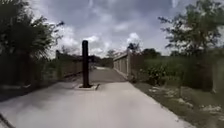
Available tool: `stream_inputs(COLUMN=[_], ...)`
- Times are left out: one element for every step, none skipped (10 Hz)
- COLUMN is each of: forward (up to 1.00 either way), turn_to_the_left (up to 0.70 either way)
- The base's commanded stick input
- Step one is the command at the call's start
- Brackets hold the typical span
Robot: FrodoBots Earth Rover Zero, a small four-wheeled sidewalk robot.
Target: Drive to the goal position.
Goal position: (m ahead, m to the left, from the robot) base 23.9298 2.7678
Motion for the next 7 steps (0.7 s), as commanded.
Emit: stream_inputs(forward=[0.70, 0.70, 0.70, 0.70, 0.70, 0.70, 0.70], turn_to_the_left=[0.00, 0.00, 0.18, 0.35, 0.35, 0.35, 0.35])
